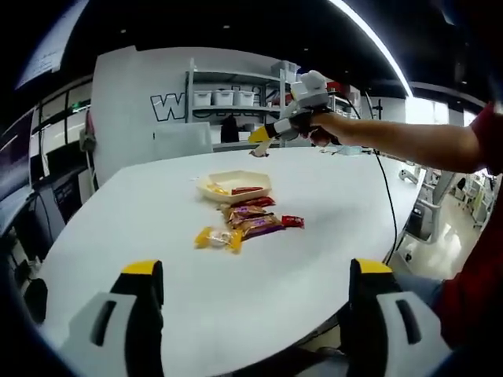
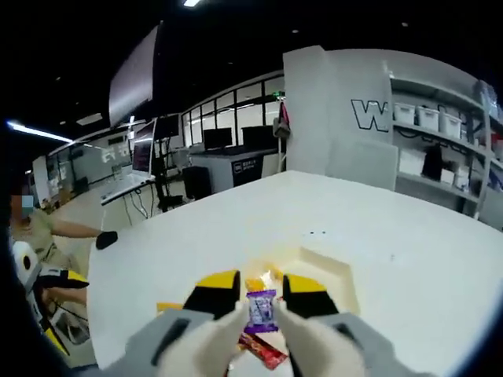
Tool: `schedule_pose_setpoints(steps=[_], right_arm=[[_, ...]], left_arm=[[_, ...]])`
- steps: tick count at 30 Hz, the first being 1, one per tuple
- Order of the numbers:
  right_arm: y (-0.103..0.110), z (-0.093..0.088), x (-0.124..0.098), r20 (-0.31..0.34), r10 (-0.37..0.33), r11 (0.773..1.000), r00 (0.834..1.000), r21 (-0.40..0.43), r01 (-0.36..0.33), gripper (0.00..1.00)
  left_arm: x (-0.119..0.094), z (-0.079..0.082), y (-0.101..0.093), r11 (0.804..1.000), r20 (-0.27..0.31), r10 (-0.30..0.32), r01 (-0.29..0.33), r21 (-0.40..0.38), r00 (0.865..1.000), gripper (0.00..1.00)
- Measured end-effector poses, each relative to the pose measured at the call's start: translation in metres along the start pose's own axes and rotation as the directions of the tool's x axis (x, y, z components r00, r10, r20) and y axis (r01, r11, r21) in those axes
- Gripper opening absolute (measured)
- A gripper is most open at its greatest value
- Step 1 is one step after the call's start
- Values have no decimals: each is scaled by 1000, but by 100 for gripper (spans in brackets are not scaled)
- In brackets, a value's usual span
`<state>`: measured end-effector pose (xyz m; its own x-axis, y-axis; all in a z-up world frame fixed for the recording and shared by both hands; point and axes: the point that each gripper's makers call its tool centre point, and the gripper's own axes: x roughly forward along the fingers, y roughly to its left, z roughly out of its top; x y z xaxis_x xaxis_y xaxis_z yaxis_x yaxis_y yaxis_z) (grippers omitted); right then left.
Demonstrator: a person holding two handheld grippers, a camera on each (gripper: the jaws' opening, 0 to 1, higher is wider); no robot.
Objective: Place the target food into the container with the food tongs after gripping and lifting it, then release it inside without dropping or visibly crushing the food.
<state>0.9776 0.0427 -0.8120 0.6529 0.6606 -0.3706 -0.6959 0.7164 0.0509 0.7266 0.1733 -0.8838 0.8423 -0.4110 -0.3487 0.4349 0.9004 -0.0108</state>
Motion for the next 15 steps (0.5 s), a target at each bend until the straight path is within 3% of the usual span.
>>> schedule_pose_setpoints(steps=[6, 9, 11, 12, 15], right_arm=[[-2, 4, 10, 3, 2, 1000, 1000, 1, -2, 16], [-7, 16, 12, 64, -33, 998, 997, -56, 37, 21], [-6, 21, 11, 91, -29, 999, 995, -35, 32, 22], [-7, 25, 10, 109, -36, 997, 993, -64, 43, 22], [-4, 21, 8, 94, -30, 998, 995, -58, 36, 22]], left_arm=[[-4, 0, 6, 1000, 6, 21, -21, -21, 1000, 96], [-5, -2, 8, 999, 1, 26, -26, -22, 1000, 96], [-6, -4, 10, 999, -1, 31, -31, -28, 1000, 96], [-7, -5, 11, 999, -2, 31, -31, -31, 1000, 96], [-6, -6, 12, 999, -4, 33, -33, -34, 999, 96]])
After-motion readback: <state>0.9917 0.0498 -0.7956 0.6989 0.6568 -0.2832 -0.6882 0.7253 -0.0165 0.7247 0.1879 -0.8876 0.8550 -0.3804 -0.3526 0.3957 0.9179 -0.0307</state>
